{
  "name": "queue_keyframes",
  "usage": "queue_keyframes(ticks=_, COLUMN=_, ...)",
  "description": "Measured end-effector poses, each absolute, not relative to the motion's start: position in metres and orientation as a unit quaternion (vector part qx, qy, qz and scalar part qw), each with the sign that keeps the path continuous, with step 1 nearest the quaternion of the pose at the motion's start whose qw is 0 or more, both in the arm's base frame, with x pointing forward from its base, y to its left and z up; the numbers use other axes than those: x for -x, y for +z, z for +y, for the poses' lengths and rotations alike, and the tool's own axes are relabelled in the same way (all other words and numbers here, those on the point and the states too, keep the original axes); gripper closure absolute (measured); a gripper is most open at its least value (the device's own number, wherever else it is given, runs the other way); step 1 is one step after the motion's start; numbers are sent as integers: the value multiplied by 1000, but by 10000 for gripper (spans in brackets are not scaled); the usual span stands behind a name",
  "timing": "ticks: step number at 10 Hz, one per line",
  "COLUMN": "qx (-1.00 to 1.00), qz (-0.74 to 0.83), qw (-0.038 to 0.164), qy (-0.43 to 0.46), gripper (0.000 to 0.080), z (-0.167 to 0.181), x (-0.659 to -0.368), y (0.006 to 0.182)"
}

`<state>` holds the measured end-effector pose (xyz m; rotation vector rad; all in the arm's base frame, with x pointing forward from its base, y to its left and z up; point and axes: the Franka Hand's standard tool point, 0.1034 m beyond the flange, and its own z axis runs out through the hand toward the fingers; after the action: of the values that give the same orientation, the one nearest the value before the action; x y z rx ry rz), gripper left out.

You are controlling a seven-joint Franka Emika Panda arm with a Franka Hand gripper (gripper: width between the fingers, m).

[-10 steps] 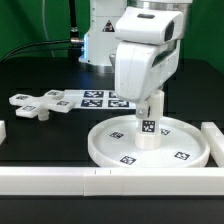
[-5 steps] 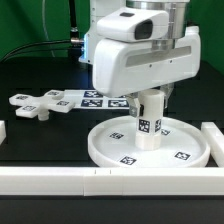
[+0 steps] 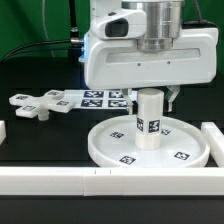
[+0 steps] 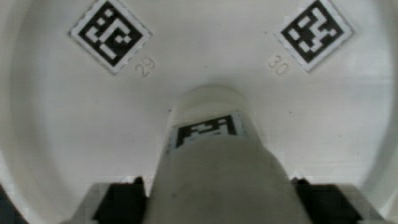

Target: Assemble round table

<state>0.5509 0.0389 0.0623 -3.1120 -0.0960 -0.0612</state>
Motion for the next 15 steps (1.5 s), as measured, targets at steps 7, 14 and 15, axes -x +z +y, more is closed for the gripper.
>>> queue_keyframes(ticks=7, qx=977, qz=213, qw=30, qy=-13, gripper=390, z=39, x=-551, y=62)
queue_keyframes(ticks=14, qx=820, qz=567, qw=83, qy=8, gripper=390, z=41, x=-554, y=64)
queue_keyframes(ticks=15, qx=814, qz=574, qw=84, qy=9, gripper=367, z=41, x=-554, y=64)
